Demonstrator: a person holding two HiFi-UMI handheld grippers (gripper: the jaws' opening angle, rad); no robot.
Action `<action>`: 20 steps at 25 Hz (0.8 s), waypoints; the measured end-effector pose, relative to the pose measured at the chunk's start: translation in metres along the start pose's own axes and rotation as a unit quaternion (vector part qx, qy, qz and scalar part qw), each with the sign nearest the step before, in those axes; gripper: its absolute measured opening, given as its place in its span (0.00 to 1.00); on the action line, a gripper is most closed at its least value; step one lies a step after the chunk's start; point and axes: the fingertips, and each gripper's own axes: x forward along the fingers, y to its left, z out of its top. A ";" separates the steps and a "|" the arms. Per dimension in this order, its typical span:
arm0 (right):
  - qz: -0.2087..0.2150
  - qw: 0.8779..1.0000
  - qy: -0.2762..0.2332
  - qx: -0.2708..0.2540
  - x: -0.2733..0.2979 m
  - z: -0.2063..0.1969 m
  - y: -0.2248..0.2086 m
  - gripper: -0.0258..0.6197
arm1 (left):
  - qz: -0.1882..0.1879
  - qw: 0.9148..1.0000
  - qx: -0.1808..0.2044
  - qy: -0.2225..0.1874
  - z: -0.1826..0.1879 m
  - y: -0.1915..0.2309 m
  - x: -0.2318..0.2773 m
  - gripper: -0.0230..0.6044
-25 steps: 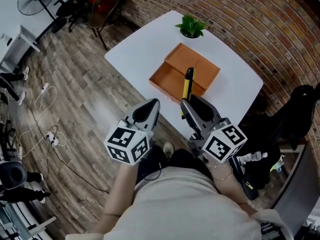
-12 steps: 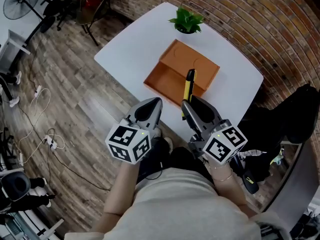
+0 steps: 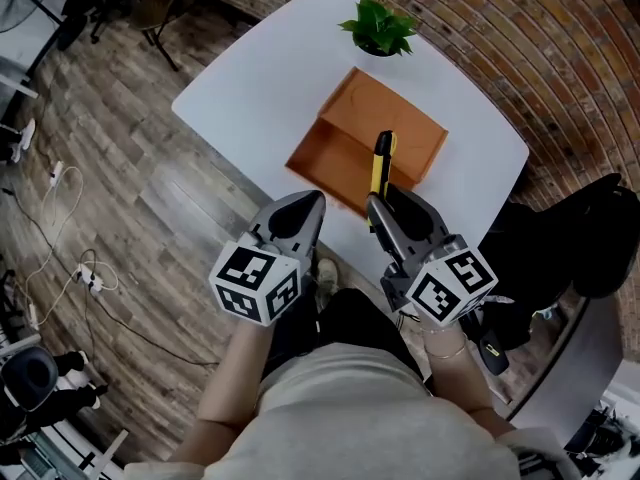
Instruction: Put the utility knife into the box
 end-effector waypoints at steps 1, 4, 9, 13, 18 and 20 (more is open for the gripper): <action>-0.004 1.000 0.007 -0.009 0.004 -0.002 -0.003 0.22 | 0.000 1.000 -0.001 0.002 -0.001 0.004 0.002 0.05; -0.019 0.998 0.028 -0.047 0.019 -0.007 -0.012 0.22 | -0.001 1.000 -0.013 0.006 -0.006 0.019 0.007 0.05; -0.038 0.996 0.050 -0.057 0.041 -0.011 -0.027 0.22 | -0.008 0.999 -0.026 0.018 -0.016 0.038 0.012 0.05; -0.050 0.994 0.075 -0.070 0.055 -0.018 -0.039 0.22 | -0.005 0.999 -0.044 0.024 -0.026 0.053 0.013 0.05; -0.052 0.983 0.134 -0.113 0.071 -0.038 -0.048 0.22 | -0.005 0.998 -0.060 0.028 -0.033 0.065 0.017 0.05; -0.048 0.979 0.155 -0.121 0.076 -0.048 -0.052 0.22 | -0.005 0.998 -0.058 0.033 -0.036 0.068 0.020 0.05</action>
